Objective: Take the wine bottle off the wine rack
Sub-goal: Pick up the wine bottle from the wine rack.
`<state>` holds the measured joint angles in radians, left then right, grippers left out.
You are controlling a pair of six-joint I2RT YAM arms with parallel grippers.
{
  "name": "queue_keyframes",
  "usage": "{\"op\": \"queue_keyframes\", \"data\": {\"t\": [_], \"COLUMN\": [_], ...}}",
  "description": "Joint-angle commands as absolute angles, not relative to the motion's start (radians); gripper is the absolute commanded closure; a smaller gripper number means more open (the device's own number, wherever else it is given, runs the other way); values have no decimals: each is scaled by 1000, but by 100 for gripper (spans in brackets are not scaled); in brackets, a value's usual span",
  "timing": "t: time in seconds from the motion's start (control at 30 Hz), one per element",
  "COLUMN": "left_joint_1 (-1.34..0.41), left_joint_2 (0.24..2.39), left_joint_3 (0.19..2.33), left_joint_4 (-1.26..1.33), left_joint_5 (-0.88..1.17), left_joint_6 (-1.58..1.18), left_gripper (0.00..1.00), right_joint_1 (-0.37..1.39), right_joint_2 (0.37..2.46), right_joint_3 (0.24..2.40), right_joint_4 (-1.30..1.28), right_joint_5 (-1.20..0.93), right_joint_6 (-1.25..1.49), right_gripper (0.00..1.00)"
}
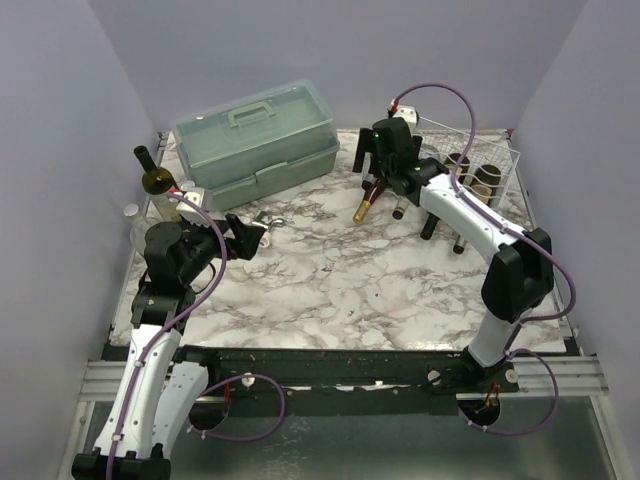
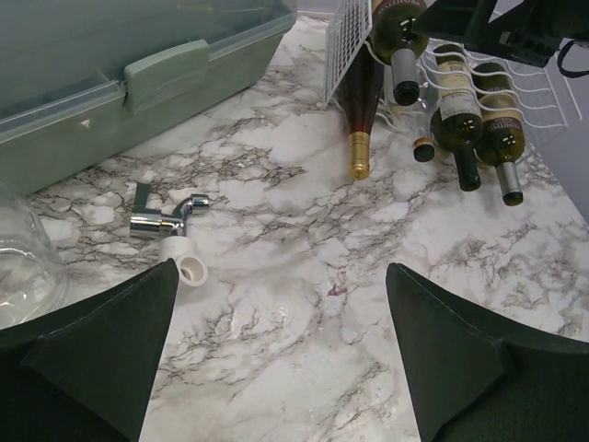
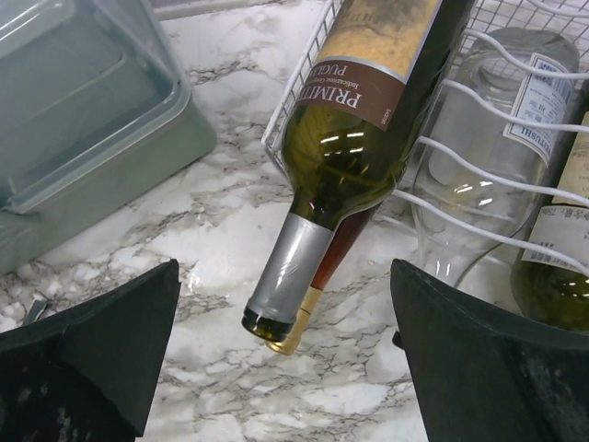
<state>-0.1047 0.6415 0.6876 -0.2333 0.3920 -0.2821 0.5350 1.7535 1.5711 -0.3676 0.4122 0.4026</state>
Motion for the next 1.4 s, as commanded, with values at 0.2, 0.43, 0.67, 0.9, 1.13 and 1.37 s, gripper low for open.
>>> {"op": "queue_keyframes", "data": {"t": [0.2,0.43,0.67,0.9,1.13,1.37], "left_joint_1": [-100,-100,-100,-100,-101,-100], "left_joint_2": [638,634,634,634,638,638], "left_joint_3": [682,683,683,683,684,684], "left_joint_4": [-238,-240,-240,-239,-239,-240], "left_joint_5": [384,383,387,385,388,387], "left_joint_6": [-270,-269,-268,-267,-267,-267], "left_gripper": [4,4,4,4,4,4], "right_joint_1": [537,536,537,537,537,537], "right_joint_2": [1874,1976,2007,2049,2063,2077], "right_joint_3": [1621,1712,1720,1758,1772,1784], "right_joint_4": [-378,-459,-458,-472,-474,-484], "right_joint_5": [525,558,575,572,567,556], "right_joint_6": [579,612,624,633,636,649], "right_gripper": [0,5,16,39,47,54]}}
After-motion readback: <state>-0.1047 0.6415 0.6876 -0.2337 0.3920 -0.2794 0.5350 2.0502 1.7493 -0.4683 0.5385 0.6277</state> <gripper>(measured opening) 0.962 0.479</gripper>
